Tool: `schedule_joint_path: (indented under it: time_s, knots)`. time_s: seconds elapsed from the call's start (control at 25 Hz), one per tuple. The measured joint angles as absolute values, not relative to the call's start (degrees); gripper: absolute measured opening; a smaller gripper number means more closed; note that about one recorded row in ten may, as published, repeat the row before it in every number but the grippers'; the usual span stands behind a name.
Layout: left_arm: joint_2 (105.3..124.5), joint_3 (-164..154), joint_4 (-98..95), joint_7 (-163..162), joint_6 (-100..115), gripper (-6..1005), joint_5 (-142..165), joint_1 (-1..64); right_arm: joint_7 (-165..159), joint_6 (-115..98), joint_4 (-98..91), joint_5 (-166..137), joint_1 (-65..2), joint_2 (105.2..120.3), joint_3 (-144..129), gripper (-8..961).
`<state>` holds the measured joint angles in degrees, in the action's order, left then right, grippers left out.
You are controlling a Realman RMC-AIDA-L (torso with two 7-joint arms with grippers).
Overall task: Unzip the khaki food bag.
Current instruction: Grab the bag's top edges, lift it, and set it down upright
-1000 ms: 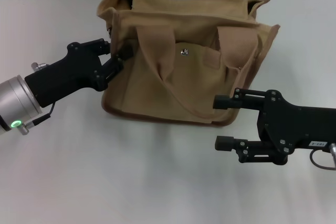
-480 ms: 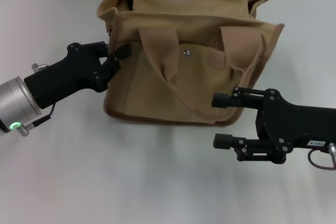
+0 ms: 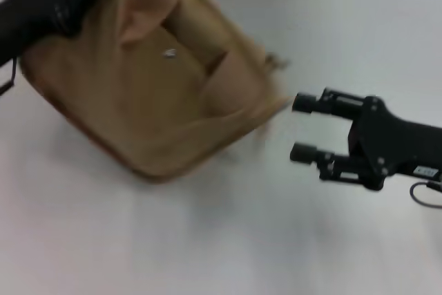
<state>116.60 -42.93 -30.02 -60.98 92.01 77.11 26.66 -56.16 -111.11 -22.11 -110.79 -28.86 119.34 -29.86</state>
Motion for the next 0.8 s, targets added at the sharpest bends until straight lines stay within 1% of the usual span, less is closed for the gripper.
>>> schedule_joint_path:
  time_s: [0.08, 0.2, 0.32, 0.48, 0.6, 0.64, 0.8]
  knots:
    - [116.84, -43.06, -30.84, -61.39, 93.35, 84, 76.78, 27.41, -56.15, -110.45, -21.05, -106.26, -27.96, 119.35, -29.69, 671]
    - [117.96, -44.68, -30.53, -59.97, 93.97, 84, 77.70, 28.29, -54.24, -108.28, -18.16, -97.72, -26.20, 119.36, -29.36, 669]
    - [118.80, -48.78, -25.41, -53.71, 93.00, 84, 78.32, 28.84, -47.73, -105.94, -13.63, -90.65, -24.60, 119.42, -29.21, 666]
    - [119.10, -51.62, -15.88, -43.89, 92.16, 83, 77.67, 30.08, -28.62, -101.99, -2.93, -82.70, -23.83, 119.66, -29.14, 664]
    - [119.16, -52.57, -10.49, -39.13, 91.93, 83, 77.61, 30.93, -10.27, -99.63, 4.14, -80.23, -24.10, 119.80, -29.17, 661]
    - [119.16, -52.64, -9.38, -38.44, 91.91, 83, 77.58, 31.09, 0.30, -98.23, 7.47, -80.06, -24.57, 119.85, -29.18, 661]
    - [119.17, -52.70, -6.97, -37.12, 91.89, 83, 77.65, 31.62, 10.30, -95.97, 11.02, -80.11, -25.72, 119.87, -29.18, 658]
